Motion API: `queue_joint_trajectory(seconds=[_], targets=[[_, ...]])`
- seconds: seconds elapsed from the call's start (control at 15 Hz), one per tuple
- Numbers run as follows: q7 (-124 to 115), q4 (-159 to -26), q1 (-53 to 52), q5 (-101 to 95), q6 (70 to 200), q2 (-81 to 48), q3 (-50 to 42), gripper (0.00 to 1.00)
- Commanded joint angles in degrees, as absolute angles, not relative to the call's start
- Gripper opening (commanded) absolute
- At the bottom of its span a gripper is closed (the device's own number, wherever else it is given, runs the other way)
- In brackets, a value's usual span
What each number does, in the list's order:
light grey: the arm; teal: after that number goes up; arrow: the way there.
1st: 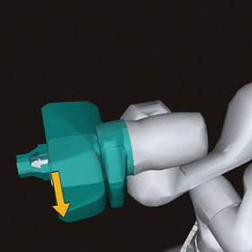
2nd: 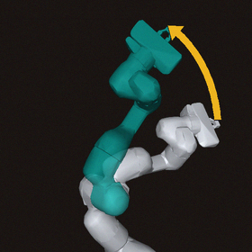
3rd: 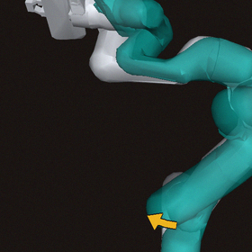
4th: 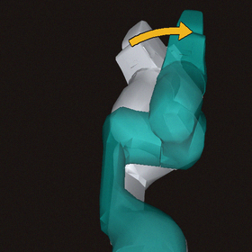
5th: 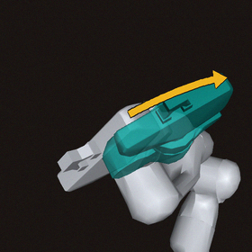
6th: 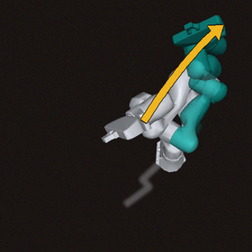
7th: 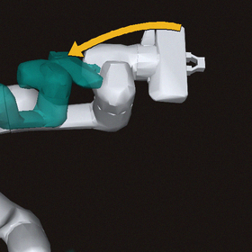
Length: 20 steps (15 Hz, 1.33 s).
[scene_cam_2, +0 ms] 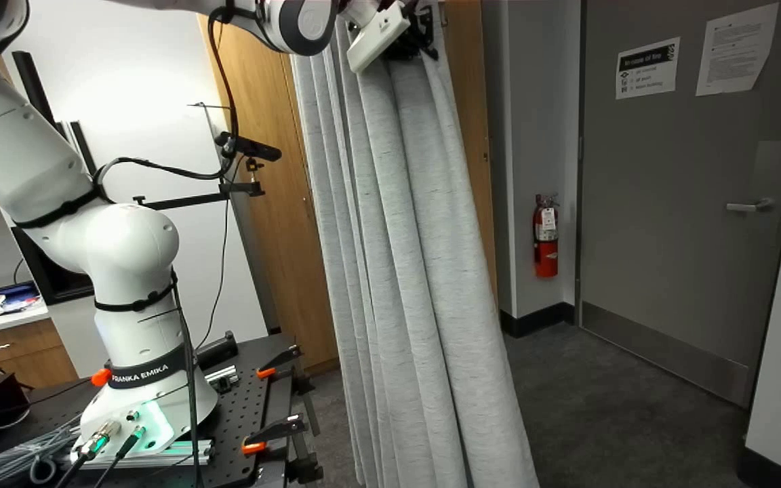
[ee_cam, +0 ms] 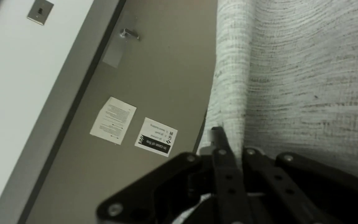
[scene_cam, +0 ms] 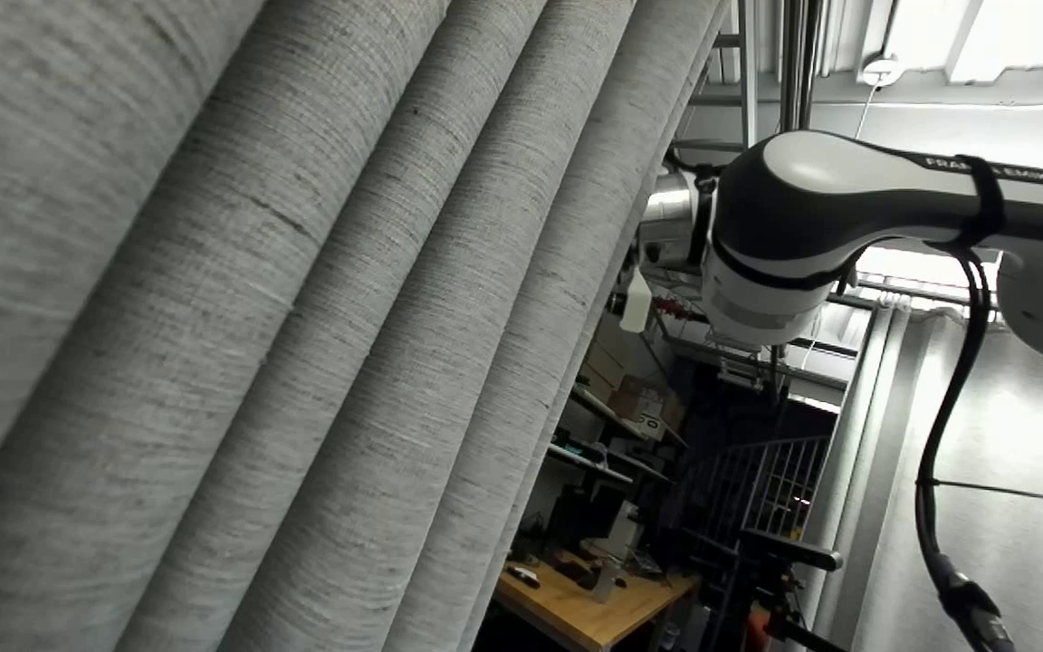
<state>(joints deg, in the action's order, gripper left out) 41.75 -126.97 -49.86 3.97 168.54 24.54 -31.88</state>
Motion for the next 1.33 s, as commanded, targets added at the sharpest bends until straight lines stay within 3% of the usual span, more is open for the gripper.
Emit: queue_joint_trajectory(seconds=[0.0, 0.47, 1.27], targets=[[40.7, -127.6, -51.8, 4.1, 171.1, 21.3, -28.6, 0.01], [41.8, -127.8, -61.3, 6.1, 175.3, 18.2, -25.2, 0.01], [43.6, -128.0, -92.2, 12.1, 180.2, 17.7, -34.6, 0.01]])
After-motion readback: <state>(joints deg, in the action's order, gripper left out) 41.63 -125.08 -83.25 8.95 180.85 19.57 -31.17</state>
